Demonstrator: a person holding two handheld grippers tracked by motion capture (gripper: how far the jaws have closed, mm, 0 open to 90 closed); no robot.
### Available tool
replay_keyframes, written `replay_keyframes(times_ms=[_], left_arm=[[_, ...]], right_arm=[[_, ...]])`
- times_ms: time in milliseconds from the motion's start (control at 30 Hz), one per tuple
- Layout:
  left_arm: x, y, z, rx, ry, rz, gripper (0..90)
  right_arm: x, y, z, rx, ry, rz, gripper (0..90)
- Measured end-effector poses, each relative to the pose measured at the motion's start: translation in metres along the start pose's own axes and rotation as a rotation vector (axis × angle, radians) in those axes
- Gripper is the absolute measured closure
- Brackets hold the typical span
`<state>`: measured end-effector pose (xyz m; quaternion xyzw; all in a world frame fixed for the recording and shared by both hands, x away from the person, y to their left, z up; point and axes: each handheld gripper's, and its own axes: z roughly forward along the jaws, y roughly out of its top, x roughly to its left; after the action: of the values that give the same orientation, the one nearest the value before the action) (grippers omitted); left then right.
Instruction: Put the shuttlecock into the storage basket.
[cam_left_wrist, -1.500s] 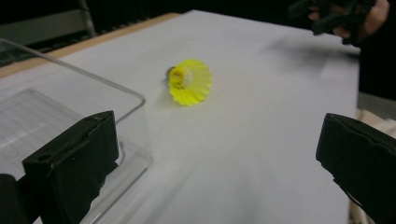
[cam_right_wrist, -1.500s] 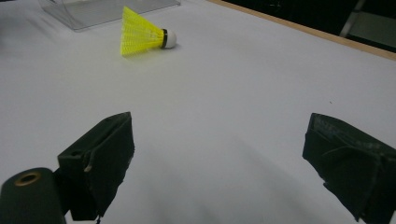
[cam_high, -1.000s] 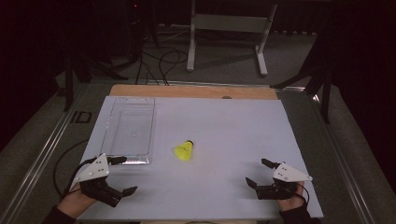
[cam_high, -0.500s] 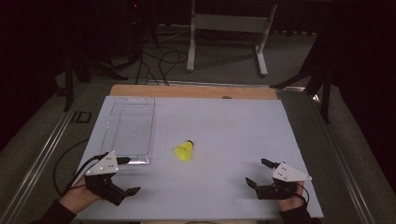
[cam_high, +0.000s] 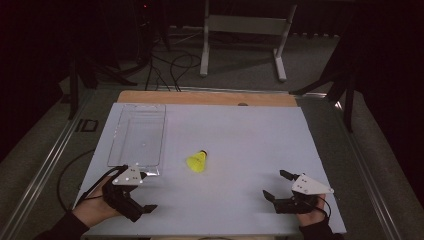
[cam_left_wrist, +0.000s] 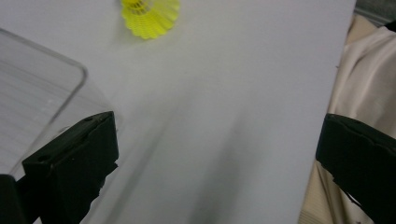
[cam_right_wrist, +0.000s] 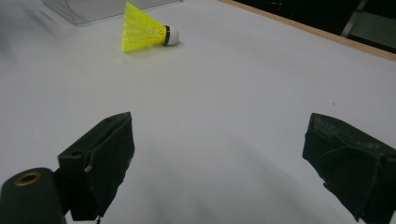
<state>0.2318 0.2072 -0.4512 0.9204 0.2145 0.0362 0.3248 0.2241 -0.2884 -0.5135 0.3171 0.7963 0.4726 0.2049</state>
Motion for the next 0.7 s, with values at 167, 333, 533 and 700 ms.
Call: replay_keyframes(times_ms=[167,333,533,700], left_arm=[[0.0,0.01,0.006,0.041,0.0,0.003,0.0],[-0.001,0.018,0.011,0.093,-0.019,0.007,0.0],[-0.002,0.029,0.016,0.135,-0.007,0.021,0.0],[0.0,0.037,0.017,0.156,-0.011,0.021,0.0]], right_arm=[[0.0,0.0,0.0,0.0,0.001,-0.002,8.9],[0.0,0.0,0.0,0.002,-0.001,-0.002,8.9],[0.0,0.0,0.001,0.007,0.012,0.002,8.9],[0.001,0.0,0.001,0.005,0.012,-0.001,8.9]])
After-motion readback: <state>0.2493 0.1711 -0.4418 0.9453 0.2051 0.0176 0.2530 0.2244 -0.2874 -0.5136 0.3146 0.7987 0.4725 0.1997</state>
